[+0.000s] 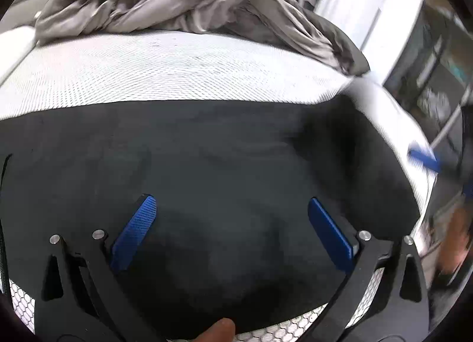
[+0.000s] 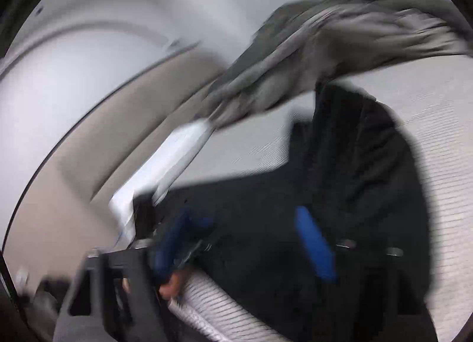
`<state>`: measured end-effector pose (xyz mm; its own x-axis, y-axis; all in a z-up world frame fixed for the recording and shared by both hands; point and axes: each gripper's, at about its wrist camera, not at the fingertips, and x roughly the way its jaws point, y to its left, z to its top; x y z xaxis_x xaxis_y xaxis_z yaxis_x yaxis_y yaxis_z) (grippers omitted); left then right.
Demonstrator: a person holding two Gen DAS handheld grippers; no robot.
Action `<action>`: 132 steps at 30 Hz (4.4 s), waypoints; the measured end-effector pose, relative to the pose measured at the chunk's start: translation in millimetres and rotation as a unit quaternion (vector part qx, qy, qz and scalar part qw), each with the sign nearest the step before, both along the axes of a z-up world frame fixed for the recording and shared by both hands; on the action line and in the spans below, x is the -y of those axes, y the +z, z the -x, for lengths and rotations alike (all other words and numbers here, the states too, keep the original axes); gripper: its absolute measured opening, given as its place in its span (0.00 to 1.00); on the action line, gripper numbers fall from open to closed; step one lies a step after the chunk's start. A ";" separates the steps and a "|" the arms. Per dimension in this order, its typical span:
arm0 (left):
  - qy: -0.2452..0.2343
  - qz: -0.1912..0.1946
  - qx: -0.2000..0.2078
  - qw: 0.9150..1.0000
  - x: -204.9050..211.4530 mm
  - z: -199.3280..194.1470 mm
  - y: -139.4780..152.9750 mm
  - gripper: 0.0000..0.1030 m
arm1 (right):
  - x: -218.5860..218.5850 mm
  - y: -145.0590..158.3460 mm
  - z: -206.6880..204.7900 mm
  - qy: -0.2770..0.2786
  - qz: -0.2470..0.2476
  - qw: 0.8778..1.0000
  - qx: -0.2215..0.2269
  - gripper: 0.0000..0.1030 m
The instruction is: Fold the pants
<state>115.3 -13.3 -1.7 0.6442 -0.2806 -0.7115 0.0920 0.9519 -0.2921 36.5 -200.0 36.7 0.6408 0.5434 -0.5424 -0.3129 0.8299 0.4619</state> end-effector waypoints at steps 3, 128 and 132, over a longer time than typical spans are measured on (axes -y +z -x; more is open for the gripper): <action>0.017 0.036 -0.008 0.999 -17.5 -3.5 1.0 0.99 | -23.3 -10.3 3.9 0.028 0.074 0.997 -0.007 0.77; -0.025 0.063 -0.025 0.997 12.4 -27.9 5.6 0.53 | 43.4 -88.4 10.6 -0.021 0.040 0.974 -0.220 0.15; -0.055 0.035 -0.010 0.998 22.0 -19.8 4.3 0.55 | 50.1 -57.4 12.2 -0.055 0.036 0.986 -0.153 0.46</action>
